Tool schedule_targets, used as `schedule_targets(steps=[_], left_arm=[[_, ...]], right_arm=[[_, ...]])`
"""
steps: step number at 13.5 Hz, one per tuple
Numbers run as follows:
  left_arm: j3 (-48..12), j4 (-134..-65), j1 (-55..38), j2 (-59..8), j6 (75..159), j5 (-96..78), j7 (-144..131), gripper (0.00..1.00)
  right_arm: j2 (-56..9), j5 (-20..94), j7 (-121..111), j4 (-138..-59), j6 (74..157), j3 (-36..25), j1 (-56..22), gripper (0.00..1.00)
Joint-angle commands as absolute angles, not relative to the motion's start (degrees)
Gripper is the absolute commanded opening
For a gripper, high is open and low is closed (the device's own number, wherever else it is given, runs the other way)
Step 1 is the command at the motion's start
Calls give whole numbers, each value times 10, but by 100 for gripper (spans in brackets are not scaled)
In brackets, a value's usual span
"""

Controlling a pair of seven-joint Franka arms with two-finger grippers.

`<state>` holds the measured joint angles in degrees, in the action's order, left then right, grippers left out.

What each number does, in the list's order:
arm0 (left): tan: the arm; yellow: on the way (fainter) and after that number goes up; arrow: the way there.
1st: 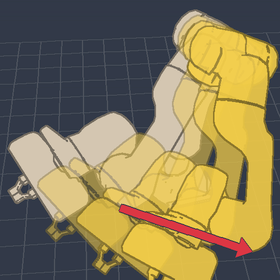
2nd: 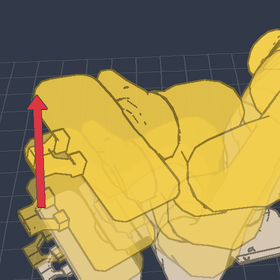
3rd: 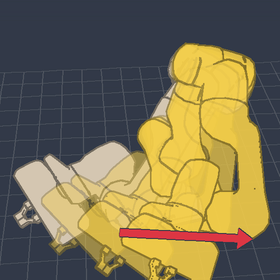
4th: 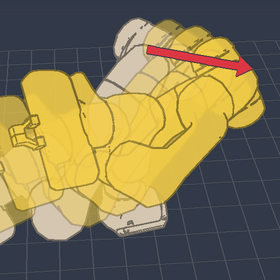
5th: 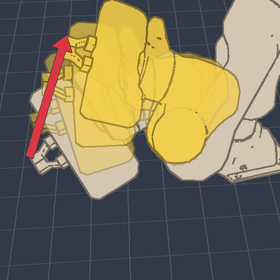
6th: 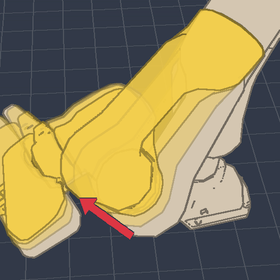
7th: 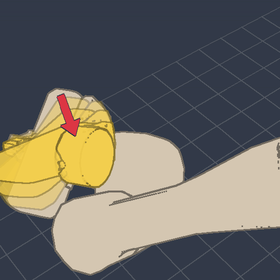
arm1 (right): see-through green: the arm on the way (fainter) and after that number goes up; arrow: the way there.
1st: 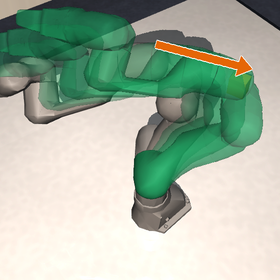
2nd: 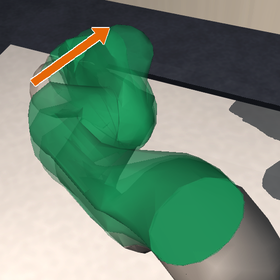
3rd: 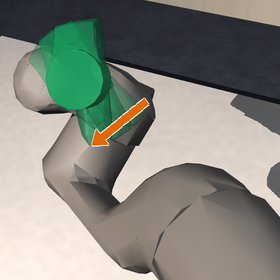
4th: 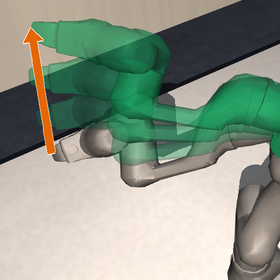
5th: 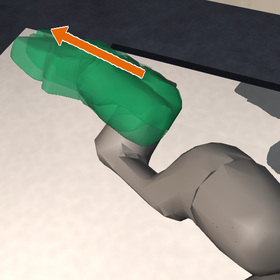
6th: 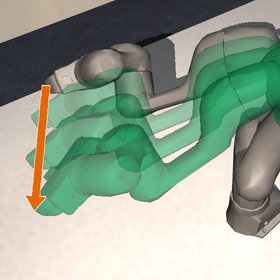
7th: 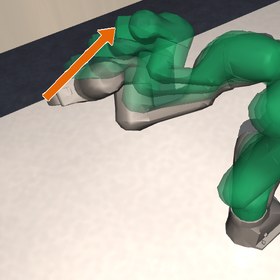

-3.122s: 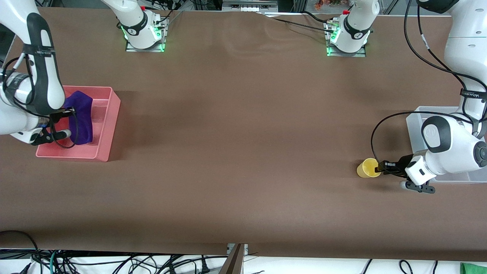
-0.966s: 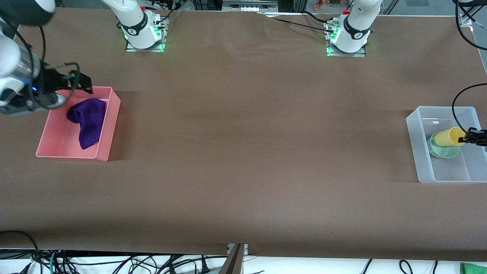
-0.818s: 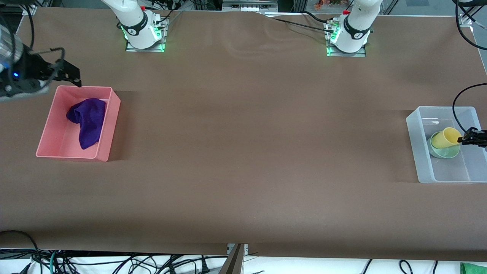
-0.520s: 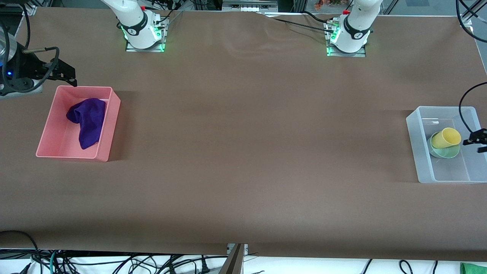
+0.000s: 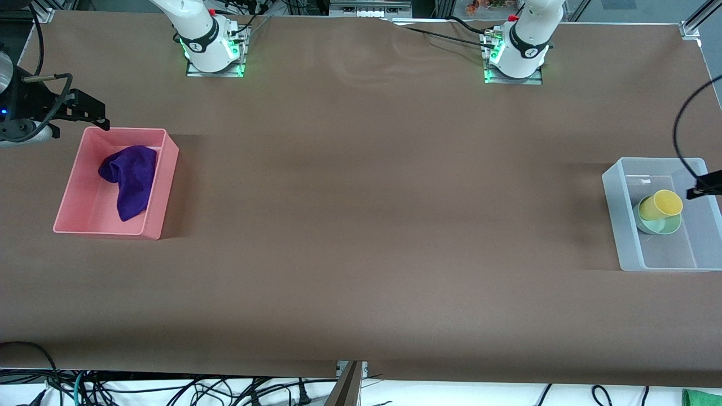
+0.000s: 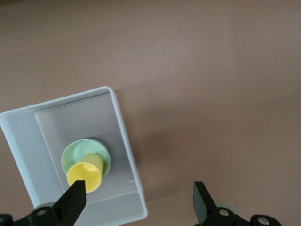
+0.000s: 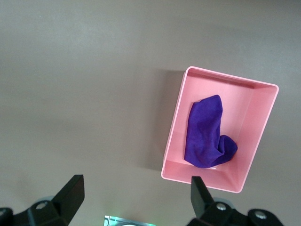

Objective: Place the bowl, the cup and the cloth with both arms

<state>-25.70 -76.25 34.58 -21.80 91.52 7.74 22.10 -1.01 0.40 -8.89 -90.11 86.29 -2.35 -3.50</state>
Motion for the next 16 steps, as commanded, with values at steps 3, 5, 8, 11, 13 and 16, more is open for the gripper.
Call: schedule_targets(steps=[3,5,8,11,13,16], left_arm=[[-298,-737,310,-198,855,65,17,100],[-281,-751,272,-161,857,65,-43,100],[-123,-807,118,-94,862,20,-44,100],[53,-929,-20,-13,900,-62,-33,100],[53,-967,-37,4,920,-11,-33,100],[29,-969,-9,9,920,-8,-33,100]], right_arm=[[-14,2,-91,-902,866,-19,-36,100],[-15,2,-91,-901,867,-18,-37,100],[-18,1,-91,-897,866,-18,-37,100],[-20,-1,-91,-894,866,-19,-36,100],[-20,-1,-91,-894,866,-19,-36,100],[-20,-1,-90,-894,866,-19,-36,100]])
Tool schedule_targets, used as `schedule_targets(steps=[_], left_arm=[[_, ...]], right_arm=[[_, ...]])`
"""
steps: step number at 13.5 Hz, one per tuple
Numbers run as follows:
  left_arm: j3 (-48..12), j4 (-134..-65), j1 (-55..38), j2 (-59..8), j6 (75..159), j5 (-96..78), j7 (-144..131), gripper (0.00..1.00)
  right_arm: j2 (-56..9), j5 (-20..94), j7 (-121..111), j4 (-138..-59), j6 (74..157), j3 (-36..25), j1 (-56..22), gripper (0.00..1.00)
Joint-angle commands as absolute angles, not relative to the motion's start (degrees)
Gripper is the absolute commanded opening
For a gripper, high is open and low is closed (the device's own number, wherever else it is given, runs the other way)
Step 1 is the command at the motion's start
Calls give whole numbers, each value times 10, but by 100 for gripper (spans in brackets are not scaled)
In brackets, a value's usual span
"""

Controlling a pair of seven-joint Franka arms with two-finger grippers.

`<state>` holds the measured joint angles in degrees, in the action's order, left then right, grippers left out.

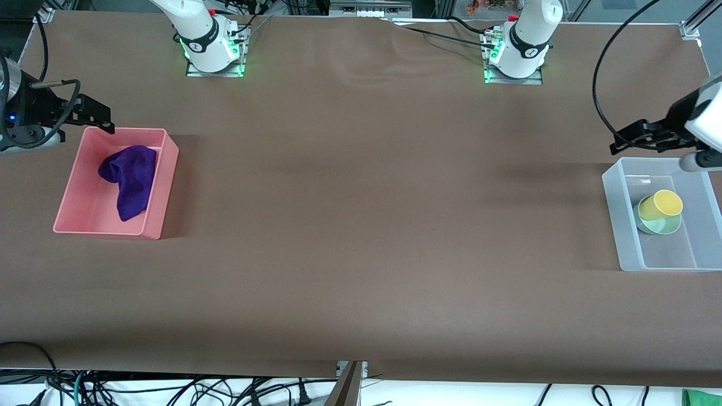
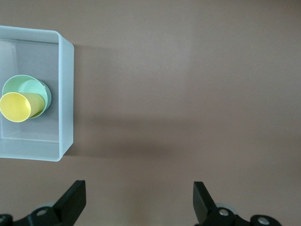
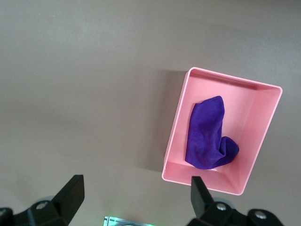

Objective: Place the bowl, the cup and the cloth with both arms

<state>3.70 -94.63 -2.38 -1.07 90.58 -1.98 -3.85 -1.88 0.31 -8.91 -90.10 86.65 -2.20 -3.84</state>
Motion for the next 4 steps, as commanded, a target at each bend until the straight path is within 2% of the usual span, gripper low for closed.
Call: schedule_targets(steps=[1,4], left_arm=[[8,-969,3,14,920,-7,-33,100],[-5,-969,5,-2,919,-4,-33,100]], right_arm=[[-20,-1,-91,-894,866,-19,-36,100],[-20,0,-89,-894,866,-18,-37,100]])
